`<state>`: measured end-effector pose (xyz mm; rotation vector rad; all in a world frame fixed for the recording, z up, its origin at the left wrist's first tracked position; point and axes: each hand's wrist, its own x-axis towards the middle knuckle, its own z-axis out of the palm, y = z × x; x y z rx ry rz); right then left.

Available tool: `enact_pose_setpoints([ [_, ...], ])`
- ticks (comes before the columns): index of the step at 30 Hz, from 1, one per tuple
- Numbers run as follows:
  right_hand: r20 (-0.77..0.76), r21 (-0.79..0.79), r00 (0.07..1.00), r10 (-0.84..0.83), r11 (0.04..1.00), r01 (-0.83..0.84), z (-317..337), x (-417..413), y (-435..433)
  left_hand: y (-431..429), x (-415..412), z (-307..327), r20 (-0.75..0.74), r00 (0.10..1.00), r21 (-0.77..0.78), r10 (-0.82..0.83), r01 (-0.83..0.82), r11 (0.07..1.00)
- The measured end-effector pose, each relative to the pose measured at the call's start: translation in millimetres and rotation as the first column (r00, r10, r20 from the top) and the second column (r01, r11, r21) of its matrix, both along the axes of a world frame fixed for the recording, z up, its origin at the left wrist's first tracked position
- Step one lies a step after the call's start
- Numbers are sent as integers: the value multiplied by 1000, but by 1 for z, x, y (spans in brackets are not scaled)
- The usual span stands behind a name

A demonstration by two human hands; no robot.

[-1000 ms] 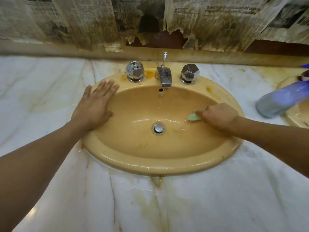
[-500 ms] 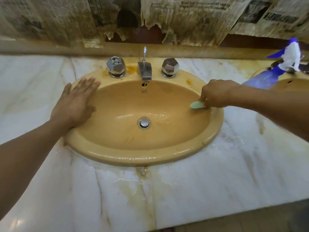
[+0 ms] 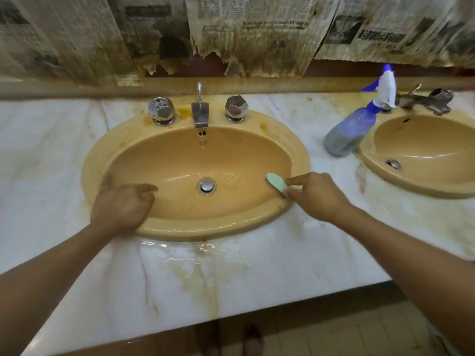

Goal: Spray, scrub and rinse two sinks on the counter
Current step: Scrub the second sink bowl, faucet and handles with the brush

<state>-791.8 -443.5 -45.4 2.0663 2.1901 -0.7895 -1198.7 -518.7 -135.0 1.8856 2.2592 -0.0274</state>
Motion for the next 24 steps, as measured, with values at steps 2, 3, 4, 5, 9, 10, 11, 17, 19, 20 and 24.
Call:
enact_pose_setpoints([
  [2, -62, 37, 998, -16, 999, 18, -9, 1, -20, -15, 33, 12, 32, 999, -93, -6, 8, 996],
  [3, -86, 47, 996, -4, 999, 8, -13, -1, -31, -22, 49, 14, 18, 999, -88, -42, 43, 995],
  [4, -110, 59, 994, 26, 998, -19, -16, -5, -41, -28, 65, 16, -4, 997, -58, -73, 73, 996],
  [5, -122, 68, 990, 74, 996, -66, -18, -11, -51, -32, 78, 17, -21, 996, -32, -85, 84, 996],
  [9, -66, 132, 956, 287, 952, -276, -24, -15, -71, -34, 111, 15, -18, 998, -32, -55, 55, 998],
  [10, -42, 148, 962, 269, 954, -261, -25, -4, -66, -35, 113, 13, -15, 997, -3, -76, 76, 997],
  [11, -22, 155, 975, 221, 964, -215, -26, 11, -60, -39, 113, 11, -11, 995, 24, -98, 98, 995],
  [17, -141, 116, 990, 23, 993, -6, -38, 51, -59, -60, 134, -5, 22, 998, 224, -58, 52, 973],
  [19, -163, 101, 978, 130, 988, -115, -43, 29, -71, -57, 139, -3, 30, 998, 227, -50, 42, 973],
  [20, -158, 105, 971, 179, 981, -164, -44, 22, -76, -55, 138, -1, 45, 997, 192, -58, 49, 980],
  [24, -65, 124, 976, 209, 972, -200, -36, 37, -66, -51, 128, 10, 73, 986, 13, -152, 151, 988],
])
